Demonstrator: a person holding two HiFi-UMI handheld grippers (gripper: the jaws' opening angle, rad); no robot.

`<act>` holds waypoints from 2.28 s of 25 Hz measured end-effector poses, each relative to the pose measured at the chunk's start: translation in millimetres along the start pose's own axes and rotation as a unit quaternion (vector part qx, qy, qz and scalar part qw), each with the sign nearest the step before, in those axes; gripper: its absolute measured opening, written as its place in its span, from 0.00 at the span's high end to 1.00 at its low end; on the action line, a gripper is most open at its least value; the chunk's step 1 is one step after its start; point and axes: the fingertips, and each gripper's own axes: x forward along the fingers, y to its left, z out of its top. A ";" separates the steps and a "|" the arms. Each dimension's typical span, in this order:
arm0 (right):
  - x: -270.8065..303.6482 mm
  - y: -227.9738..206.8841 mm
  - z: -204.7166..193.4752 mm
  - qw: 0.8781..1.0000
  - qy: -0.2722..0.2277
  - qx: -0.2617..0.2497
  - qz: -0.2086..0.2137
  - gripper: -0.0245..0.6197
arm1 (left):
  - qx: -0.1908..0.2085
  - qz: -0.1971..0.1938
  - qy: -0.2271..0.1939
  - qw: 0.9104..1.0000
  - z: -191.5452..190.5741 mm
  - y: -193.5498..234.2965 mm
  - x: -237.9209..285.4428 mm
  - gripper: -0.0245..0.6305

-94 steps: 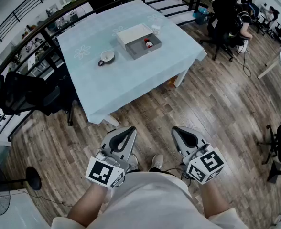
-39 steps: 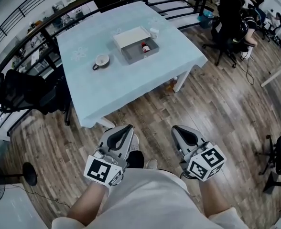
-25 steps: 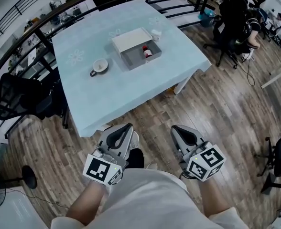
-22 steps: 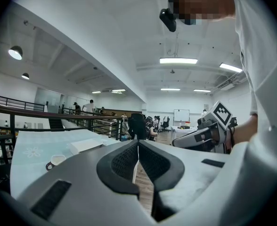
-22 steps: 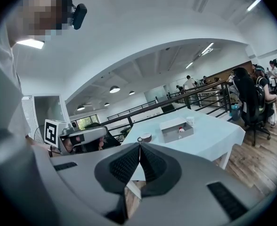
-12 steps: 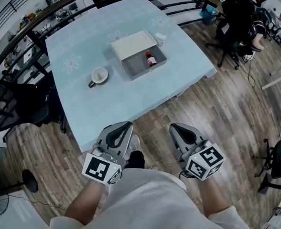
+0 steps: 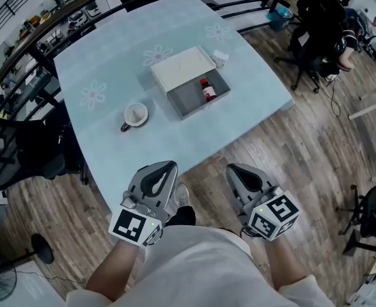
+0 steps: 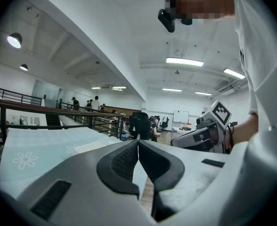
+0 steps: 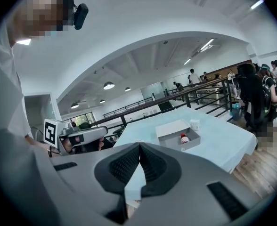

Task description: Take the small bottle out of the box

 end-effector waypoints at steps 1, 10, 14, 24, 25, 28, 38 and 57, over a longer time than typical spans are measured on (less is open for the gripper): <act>6.6 -0.5 2.9 1.000 0.000 0.001 -0.002 0.93 | -0.001 -0.001 0.000 1.000 0.7 6.8 1.4 0.93; 62.0 -3.5 20.5 1.000 0.005 -0.004 -0.009 0.93 | -0.006 -0.007 0.002 1.000 0.7 63.0 13.8 0.93; 77.2 -6.7 24.7 1.000 0.009 -0.007 -0.011 0.93 | -0.008 -0.010 0.003 1.000 -0.2 76.5 19.0 0.93; 101.9 -11.4 35.4 1.000 0.014 -0.015 -0.010 0.93 | -0.011 -0.004 -0.004 1.000 4.2 98.5 23.7 0.93; 104.5 -12.4 36.3 1.000 0.015 -0.017 -0.008 0.93 | -0.012 -0.002 -0.004 1.000 4.1 100.6 24.6 0.93; 112.7 -16.6 39.6 1.000 0.018 -0.018 -0.004 0.93 | -0.015 0.004 -0.003 1.000 3.5 107.5 29.0 0.93; 141.2 -46.8 54.1 0.999 0.031 -0.022 0.022 0.93 | -0.020 0.034 0.006 0.999 4.9 126.8 58.2 0.93; 196.5 -140.2 80.9 0.992 0.081 -0.045 0.080 0.93 | -0.043 0.112 0.021 0.993 2.1 155.5 136.8 0.93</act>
